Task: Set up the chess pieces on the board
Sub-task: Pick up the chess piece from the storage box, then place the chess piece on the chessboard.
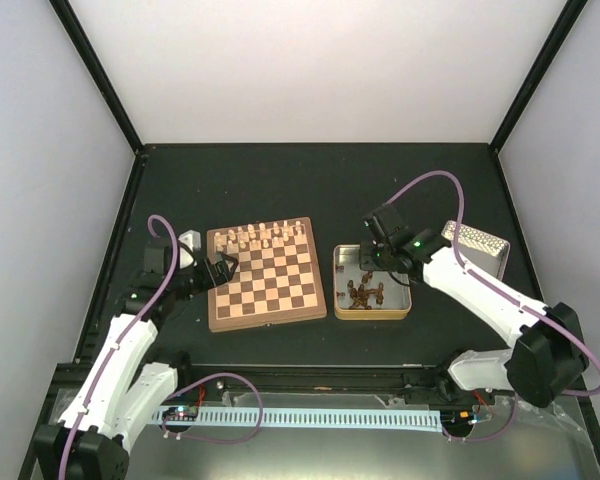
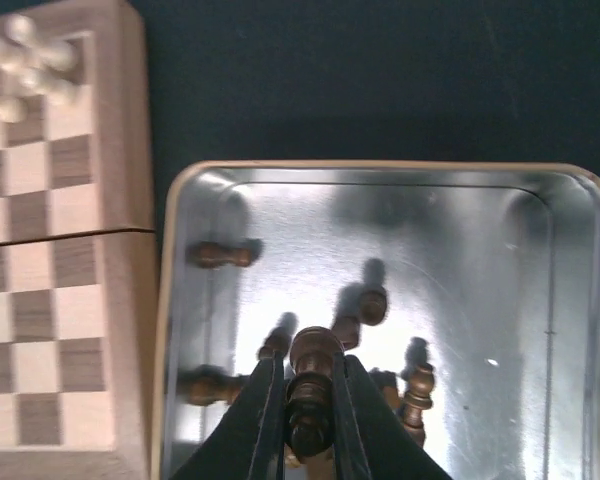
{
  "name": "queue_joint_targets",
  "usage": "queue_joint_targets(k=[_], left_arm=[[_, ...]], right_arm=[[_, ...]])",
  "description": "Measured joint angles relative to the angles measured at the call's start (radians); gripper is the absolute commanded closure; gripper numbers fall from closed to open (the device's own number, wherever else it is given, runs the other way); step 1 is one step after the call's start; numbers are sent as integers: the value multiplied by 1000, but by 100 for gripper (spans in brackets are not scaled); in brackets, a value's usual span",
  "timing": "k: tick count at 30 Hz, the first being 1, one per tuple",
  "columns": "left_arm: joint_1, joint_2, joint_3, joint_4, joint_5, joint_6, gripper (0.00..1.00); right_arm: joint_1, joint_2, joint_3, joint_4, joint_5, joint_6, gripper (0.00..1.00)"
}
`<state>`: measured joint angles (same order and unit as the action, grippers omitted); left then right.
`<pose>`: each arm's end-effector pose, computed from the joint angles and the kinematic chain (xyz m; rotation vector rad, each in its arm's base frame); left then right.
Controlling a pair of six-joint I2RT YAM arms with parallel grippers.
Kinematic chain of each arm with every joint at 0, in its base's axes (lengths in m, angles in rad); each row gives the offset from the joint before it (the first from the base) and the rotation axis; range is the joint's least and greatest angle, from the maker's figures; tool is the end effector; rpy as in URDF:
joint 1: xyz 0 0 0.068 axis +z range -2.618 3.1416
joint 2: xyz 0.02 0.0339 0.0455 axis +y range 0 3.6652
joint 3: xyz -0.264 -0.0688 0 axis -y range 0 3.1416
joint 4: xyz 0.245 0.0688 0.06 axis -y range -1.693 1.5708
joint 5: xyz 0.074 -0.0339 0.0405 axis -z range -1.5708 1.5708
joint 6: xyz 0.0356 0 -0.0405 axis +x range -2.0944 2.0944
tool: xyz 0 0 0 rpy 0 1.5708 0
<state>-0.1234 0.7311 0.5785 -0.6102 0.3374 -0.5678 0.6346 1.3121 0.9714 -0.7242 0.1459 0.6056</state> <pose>0.1499 -0.0305 0.2375 -0.3572 2.3711 -0.7296 0.2095 0.1478 0.2479 0.0116 2.6375 0.2393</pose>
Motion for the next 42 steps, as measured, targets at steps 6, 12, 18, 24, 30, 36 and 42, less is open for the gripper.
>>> queue_joint_targets(k=[6,12,18,24,30,36,42], left_arm=[[0,25,-29,55,37,-22,1],[0,23,-55,72,53,-39,1],[0,0,-60,60,12,-63,1],[0,-75,-29,-1,-79,-75,1],[0,-166,30,-45,-160,-68,1],[0,-222,61,-67,-190,-33,1],[0,-229,76,-93,-192,-4,1]], right_arm=[[8,-25,32,19,-156,-21,97],[99,15,59,86,-309,-18,97],[243,177,160,127,-293,3,97],[383,336,274,133,-217,29,97],[471,446,358,135,-150,51,97],[501,501,370,133,-106,72,97],[506,540,388,119,-80,77,96]])
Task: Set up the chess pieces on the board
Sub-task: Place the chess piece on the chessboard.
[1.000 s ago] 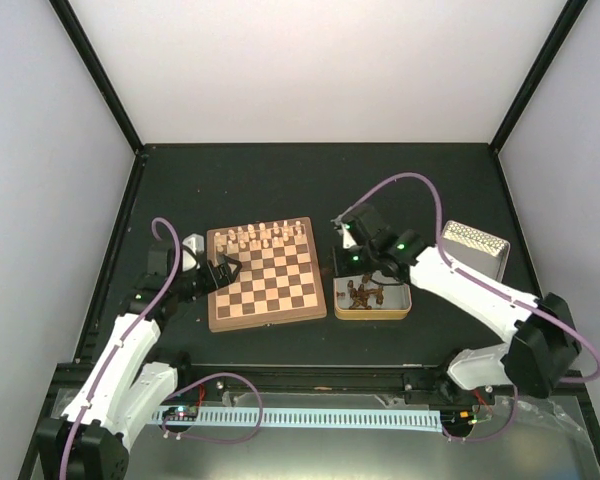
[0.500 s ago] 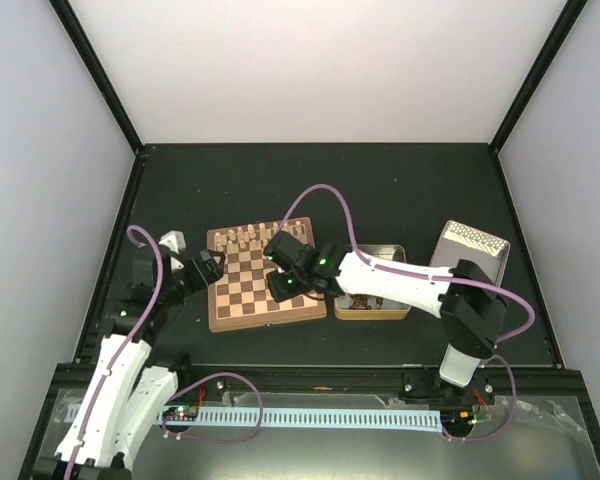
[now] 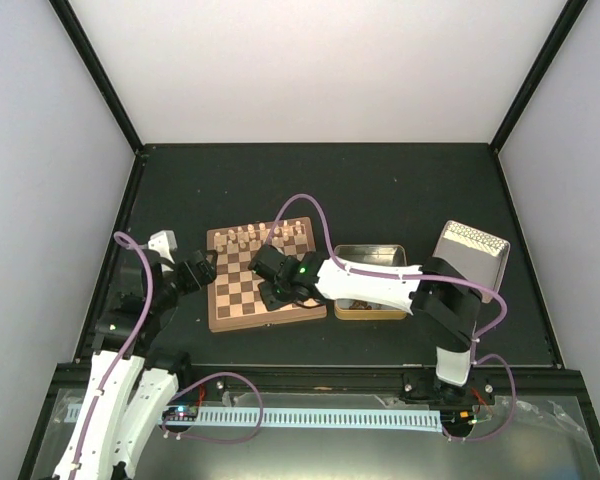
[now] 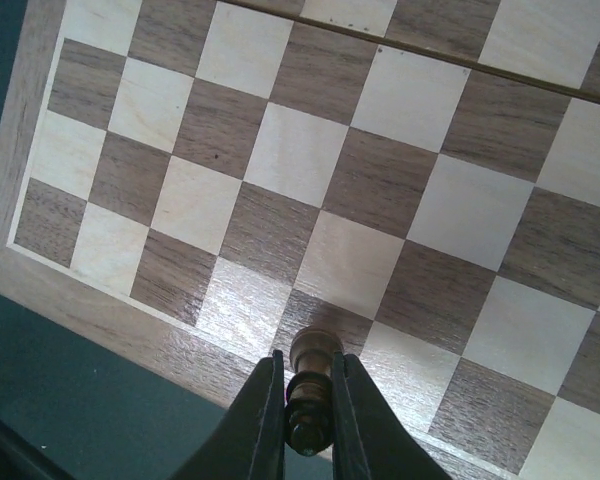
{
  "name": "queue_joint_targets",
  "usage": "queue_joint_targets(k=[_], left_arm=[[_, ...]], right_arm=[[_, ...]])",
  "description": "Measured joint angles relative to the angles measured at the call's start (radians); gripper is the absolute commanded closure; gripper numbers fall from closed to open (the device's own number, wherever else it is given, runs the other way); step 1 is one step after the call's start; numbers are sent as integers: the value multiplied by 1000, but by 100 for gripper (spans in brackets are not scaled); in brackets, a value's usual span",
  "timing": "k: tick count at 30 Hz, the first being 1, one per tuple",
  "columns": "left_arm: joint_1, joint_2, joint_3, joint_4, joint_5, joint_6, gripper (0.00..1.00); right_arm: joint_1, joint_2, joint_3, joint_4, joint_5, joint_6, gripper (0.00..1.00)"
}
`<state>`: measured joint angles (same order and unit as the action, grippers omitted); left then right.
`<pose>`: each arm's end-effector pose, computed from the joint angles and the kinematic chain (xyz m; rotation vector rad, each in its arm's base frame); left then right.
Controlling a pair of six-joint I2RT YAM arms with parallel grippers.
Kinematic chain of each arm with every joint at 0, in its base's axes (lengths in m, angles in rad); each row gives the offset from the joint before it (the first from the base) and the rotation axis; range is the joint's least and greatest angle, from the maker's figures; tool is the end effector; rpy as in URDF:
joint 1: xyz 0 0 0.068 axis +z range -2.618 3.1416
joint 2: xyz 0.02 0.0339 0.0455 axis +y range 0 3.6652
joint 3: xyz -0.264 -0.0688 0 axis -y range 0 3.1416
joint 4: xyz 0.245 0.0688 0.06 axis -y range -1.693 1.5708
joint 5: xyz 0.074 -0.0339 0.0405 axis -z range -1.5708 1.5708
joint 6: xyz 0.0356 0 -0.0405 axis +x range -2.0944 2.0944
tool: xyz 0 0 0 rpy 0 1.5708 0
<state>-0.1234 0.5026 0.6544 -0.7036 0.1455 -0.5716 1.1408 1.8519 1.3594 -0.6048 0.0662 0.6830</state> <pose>0.1133 -0.0192 0.2798 -0.3955 2.1321 -0.5607 0.1636 0.3512 0.2067 -0.6053 2.6951 0.4709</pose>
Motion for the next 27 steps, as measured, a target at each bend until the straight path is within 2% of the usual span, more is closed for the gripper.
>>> queue_joint_targets(k=[13,27], left_arm=[[0,-12,0,-8,5,19,1],[0,19,-1,2,131,74,1]], right_arm=[[27,74,71,-58,5,0,85],[26,55,66,-50,14,25,68]])
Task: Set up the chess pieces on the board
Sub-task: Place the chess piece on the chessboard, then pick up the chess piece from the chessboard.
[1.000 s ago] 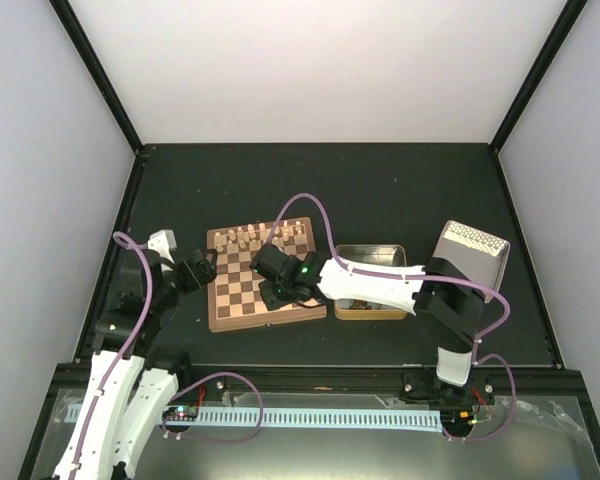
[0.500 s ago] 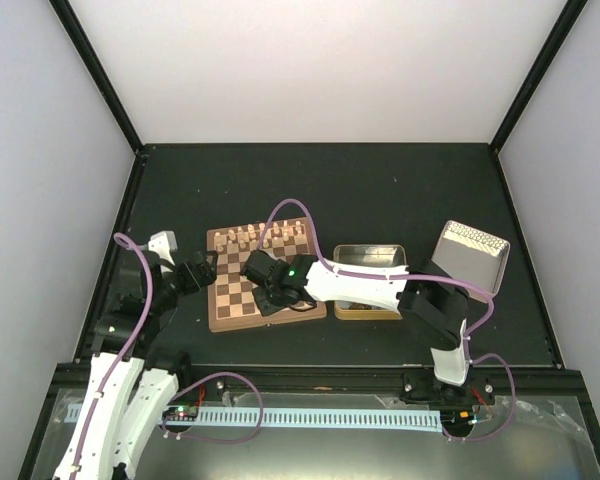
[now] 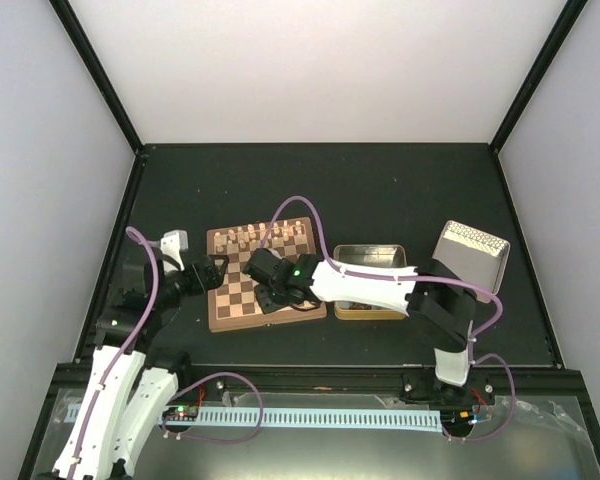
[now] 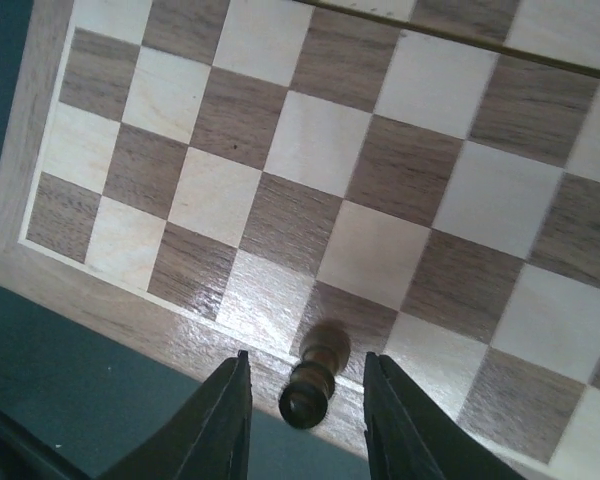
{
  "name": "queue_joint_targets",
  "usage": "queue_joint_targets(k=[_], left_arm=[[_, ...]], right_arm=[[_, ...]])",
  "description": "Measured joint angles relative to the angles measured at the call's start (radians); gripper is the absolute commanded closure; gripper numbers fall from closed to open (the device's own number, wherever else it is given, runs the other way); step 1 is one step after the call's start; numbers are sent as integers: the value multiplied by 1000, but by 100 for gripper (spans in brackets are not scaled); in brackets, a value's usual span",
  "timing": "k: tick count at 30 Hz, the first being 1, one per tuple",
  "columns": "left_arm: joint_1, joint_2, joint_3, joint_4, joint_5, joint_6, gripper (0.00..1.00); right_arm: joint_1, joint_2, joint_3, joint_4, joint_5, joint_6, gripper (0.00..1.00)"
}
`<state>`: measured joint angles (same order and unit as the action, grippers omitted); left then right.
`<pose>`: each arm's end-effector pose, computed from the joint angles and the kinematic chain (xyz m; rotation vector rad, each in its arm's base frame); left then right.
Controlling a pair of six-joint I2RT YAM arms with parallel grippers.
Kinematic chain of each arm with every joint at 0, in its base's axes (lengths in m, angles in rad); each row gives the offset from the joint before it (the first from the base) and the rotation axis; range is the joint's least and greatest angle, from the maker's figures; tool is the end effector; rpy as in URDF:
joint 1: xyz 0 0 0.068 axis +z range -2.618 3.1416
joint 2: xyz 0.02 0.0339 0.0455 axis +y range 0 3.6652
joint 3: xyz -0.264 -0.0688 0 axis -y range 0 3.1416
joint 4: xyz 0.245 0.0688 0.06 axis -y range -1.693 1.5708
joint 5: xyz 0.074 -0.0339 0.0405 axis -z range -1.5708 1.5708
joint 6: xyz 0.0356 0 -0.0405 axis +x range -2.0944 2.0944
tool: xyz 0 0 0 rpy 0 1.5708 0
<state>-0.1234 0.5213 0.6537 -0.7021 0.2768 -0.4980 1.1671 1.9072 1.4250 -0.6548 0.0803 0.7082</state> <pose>0.1151 -0.0241 0.2784 -0.2430 2.1752 -0.6544 0.1590 0.3649 0.2029 -0.6104 2.7221 0.4293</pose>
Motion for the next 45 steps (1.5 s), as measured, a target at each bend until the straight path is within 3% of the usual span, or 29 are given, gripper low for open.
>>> queue_joint_targets(k=[4,10,18,22,26,30,42,45], left_arm=[[0,29,-8,16,71,21,4],[-44,98,-42,40,143,3,21],[-274,215,-65,50,84,-97,28],[-402,282,-65,62,23,-147,37],[-494,364,-63,66,-44,-188,47],[-556,461,-36,63,-104,-214,52],[-619,633,31,70,-147,-237,66],[-626,662,41,73,-147,-236,74]], right_arm=[[-8,-103,-97,59,13,36,67],[-79,-340,-304,180,46,131,67],[-130,-528,-519,246,145,257,67],[-131,-591,-571,248,197,298,67],[-131,-625,-597,251,237,320,67],[-131,-635,-614,251,260,324,67],[-131,-652,-633,251,286,323,67],[-132,-657,-636,248,294,323,68]])
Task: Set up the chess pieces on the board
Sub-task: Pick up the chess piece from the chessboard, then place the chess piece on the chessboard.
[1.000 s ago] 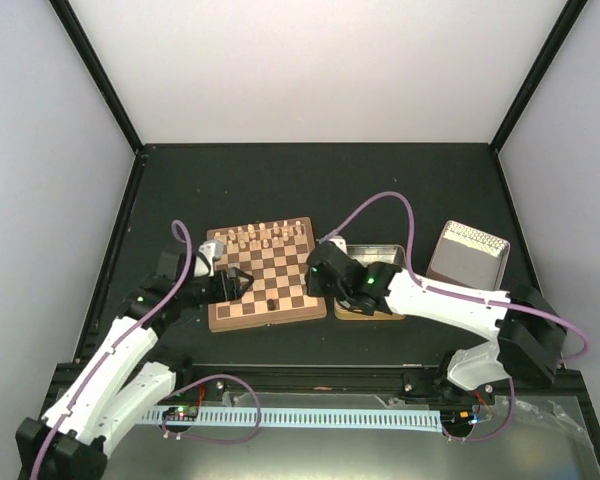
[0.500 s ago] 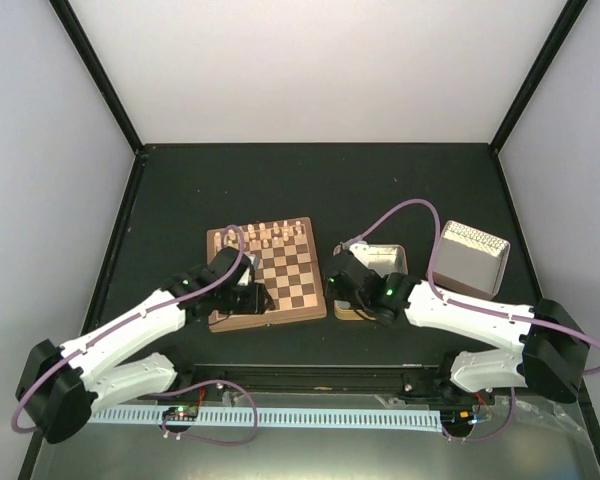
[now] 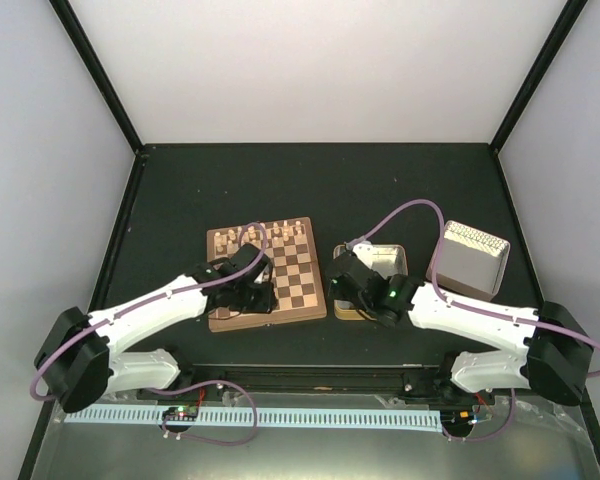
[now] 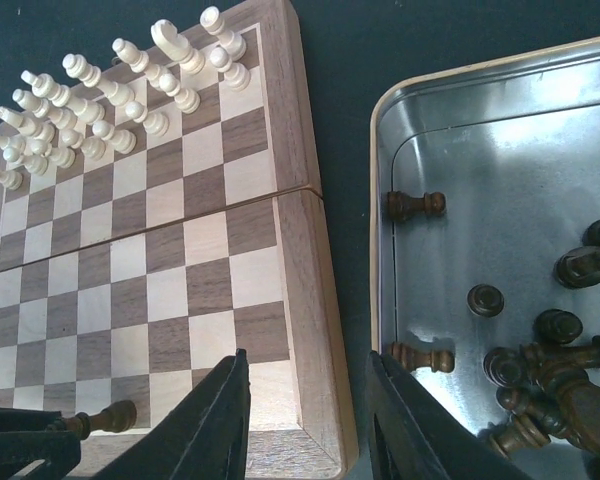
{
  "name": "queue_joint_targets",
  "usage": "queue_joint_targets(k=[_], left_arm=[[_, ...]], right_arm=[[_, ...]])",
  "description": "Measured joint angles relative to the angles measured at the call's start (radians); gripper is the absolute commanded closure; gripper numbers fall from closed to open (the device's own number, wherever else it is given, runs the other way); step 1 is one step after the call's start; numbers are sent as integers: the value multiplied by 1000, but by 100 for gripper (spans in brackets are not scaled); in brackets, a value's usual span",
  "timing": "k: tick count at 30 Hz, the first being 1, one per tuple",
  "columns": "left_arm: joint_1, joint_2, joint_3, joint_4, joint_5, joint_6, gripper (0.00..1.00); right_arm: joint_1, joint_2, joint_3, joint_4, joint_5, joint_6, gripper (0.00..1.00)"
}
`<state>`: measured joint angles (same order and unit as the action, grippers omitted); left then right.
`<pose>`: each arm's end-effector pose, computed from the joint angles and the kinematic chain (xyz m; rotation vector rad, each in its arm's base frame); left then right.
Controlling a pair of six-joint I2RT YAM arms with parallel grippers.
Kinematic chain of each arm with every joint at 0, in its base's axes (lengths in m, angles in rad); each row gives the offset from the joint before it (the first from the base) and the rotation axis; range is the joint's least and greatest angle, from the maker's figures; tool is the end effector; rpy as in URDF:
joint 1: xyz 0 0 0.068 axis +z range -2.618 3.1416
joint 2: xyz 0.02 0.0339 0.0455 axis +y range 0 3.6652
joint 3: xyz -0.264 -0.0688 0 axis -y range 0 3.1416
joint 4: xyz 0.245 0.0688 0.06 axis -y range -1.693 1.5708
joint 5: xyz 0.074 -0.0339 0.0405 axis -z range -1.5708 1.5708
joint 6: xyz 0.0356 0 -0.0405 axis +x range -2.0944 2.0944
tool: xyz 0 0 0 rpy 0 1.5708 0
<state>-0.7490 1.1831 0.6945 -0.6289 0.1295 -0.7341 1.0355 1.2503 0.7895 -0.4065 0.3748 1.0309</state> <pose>0.1525 -0.1481 0.1976 0.0636 2.8365 -0.5775 0.1399 0.2103 0.2272 0.1628 2.4204 0.5279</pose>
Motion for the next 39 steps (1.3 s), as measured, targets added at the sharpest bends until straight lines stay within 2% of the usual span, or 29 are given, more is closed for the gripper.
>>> queue_joint_targets(k=[4,9,17,24,31,39], left_arm=[[-3,39,11,3,-9,1,90],[-4,56,59,-11,-53,20,98],[6,17,115,-130,-211,49,98],[67,-68,116,-206,-271,54,98],[88,-91,115,-214,-251,62,98],[89,-83,86,-181,-130,91,98]], right_arm=[[0,-8,0,-1,10,0,68],[0,-24,-2,-3,19,0,68],[0,-57,-18,-6,40,0,68],[-3,-60,-23,-5,43,0,68],[-4,-60,-27,-5,43,0,68],[-4,-60,-29,-5,42,0,68]])
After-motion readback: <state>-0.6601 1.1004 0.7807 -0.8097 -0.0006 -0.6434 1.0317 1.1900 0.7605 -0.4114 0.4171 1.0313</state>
